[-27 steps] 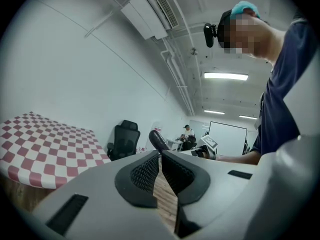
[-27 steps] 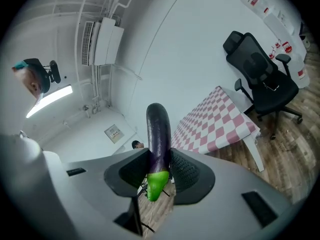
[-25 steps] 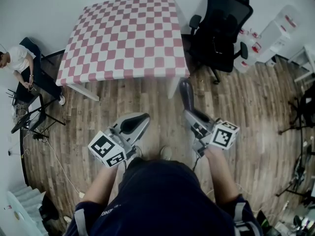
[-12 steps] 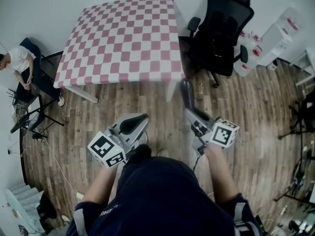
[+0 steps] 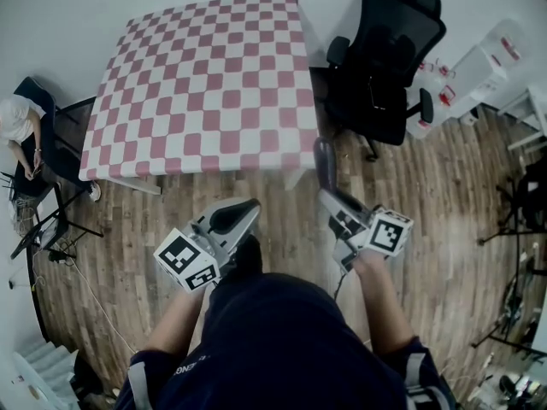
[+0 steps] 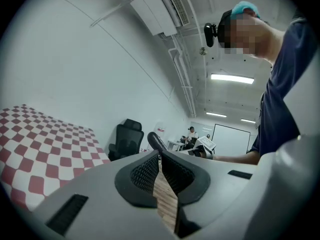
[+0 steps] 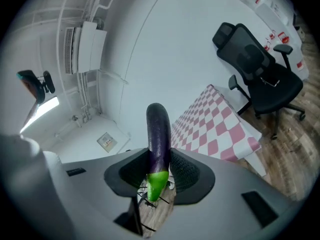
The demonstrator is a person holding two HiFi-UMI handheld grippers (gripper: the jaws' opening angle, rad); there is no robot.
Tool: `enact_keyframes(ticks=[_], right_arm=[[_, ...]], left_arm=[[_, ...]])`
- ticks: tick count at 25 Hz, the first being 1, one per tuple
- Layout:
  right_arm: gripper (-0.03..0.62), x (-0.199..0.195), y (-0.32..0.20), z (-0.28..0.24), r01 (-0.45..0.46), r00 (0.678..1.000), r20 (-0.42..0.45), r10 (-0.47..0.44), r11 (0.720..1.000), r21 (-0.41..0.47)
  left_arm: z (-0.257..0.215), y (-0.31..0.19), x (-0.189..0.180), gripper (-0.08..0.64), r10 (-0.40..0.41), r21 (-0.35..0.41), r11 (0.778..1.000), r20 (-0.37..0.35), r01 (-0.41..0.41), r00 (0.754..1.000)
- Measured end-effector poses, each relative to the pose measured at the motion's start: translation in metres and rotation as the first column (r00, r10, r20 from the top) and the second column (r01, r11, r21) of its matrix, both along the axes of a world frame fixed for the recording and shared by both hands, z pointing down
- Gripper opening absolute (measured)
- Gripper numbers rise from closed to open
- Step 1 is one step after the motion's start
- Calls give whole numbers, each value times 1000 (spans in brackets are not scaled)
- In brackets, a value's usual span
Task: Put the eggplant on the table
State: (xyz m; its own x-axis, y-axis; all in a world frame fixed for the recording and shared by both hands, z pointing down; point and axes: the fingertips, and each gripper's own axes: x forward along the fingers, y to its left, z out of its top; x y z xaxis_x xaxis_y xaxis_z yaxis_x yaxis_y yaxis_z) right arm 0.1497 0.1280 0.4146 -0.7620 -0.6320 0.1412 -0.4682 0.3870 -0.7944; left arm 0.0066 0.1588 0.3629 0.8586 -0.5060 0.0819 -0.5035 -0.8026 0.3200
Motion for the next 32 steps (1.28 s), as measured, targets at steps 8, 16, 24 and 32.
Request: enact_keyframes(ticks=[8,16,24,32], right_arm=[[140,-72,-105,1,-12,1000,18,13,999,-43],[140,-62,-118,24,-29,1000,0,29,1000,-6],[140,-74,-261,21,-103,993,-58,99,991,-83],[140,-59,-311,83,-75,994,-88,61,982,-173]], left_arm=[[-2,-120,-70,40,16,-6,1000,-2,-16,1000],[24,-135,-76,40,7,30,1000,26,-7,1000],[30,-269,-103,40,54,-95,994,9,-53,999],[44,-294,-98,40,-3,-138,990,38,8,999]])
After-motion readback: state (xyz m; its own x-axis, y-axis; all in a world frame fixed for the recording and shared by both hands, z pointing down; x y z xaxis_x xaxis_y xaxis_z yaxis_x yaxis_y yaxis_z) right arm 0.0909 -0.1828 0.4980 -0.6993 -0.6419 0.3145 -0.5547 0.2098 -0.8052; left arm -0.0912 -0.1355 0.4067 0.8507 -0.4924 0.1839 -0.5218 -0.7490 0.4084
